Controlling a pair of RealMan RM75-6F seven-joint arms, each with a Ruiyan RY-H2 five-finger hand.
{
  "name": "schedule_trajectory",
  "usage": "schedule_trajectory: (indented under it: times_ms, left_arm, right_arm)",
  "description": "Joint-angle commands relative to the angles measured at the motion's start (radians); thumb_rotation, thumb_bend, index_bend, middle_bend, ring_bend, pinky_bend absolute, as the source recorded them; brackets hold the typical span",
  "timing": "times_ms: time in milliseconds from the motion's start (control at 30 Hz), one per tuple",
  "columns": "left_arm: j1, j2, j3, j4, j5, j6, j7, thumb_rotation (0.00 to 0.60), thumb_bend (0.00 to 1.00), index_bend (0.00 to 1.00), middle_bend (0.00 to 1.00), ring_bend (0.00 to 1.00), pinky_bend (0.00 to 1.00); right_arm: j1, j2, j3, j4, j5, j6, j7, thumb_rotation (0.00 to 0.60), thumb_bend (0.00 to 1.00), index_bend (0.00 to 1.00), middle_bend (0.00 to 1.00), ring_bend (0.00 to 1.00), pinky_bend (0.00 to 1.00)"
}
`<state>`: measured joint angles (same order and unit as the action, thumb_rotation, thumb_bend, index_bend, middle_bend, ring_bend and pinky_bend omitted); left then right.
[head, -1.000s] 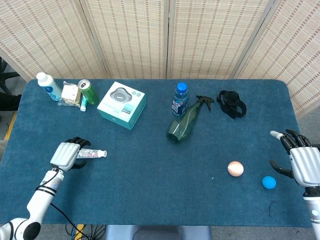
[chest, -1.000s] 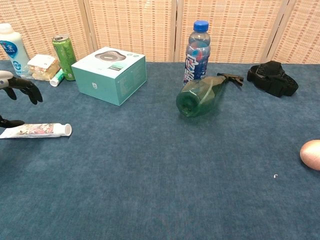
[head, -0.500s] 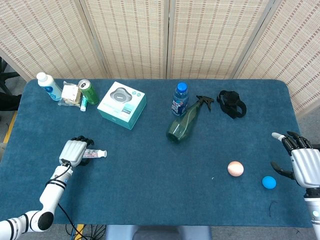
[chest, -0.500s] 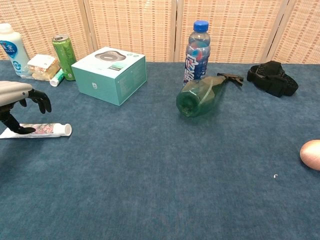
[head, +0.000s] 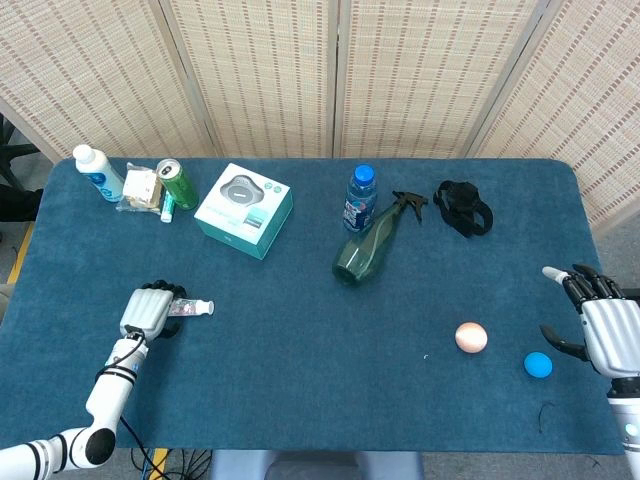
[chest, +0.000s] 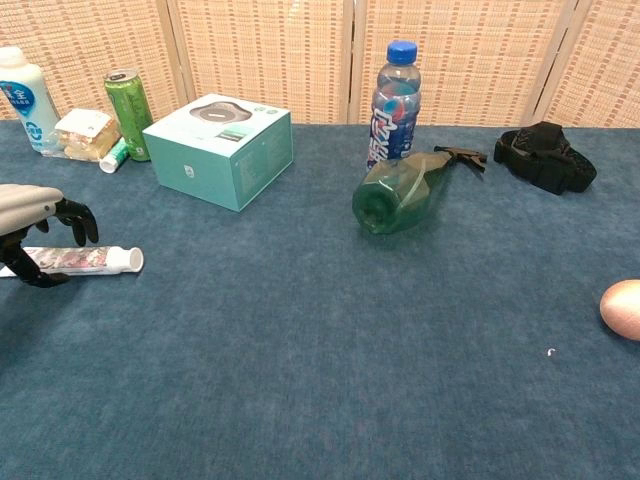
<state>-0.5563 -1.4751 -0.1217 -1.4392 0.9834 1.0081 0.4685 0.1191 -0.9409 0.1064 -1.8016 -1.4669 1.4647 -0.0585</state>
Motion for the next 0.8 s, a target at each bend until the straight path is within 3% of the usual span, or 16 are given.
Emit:
schedule_trajectory:
  times_ms: [33,800]
  left_arm:
    - [-0.006,-0.014,-0.002,0.018,-0.002,-0.002,-0.004,0.6,0.24,0.33,0.33,0.19,0.22]
    - [-0.014,-0.053,0.004,0.106,0.005,-0.022,-0.05,0.6,0.25,0.41,0.36,0.21,0.23]
  right_arm:
    - [-0.003,0.001,0.0,-0.002,0.003,0.002,-0.002,0.6,0.13,0.24,0.31,0.16,0.25]
    - [-0.018,0.015,-0.004,-0.028,0.001,0.019,-0.024,0.6,0.13,0.24,0.31,0.16,0.25]
